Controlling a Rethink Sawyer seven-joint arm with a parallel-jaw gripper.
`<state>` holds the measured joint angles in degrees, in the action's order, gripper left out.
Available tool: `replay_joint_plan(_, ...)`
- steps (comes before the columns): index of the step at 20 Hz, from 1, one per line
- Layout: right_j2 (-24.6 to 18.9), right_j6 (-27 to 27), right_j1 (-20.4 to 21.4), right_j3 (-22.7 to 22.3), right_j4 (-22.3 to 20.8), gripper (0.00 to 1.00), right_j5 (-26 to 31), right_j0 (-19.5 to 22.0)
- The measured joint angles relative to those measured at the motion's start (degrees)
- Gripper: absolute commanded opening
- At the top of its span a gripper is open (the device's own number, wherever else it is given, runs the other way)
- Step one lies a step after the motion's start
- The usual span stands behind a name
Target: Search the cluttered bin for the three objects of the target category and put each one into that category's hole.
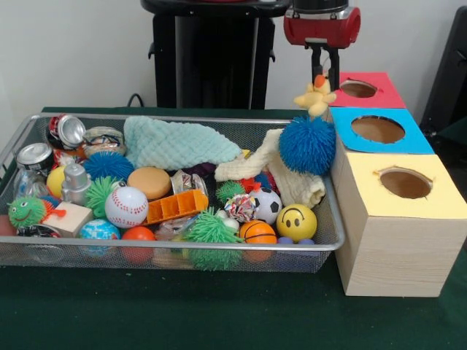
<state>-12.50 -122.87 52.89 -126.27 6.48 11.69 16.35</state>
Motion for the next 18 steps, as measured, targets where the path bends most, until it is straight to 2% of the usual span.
replay_joint_plan(11, 0.0, 0.0, -0.8, -4.9, 2.1, 0.0, 0.0, -1.3)
replay_joint_plan(18, -0.2, 0.0, -0.7, -6.5, 3.6, 0.0, 0.0, -0.9)
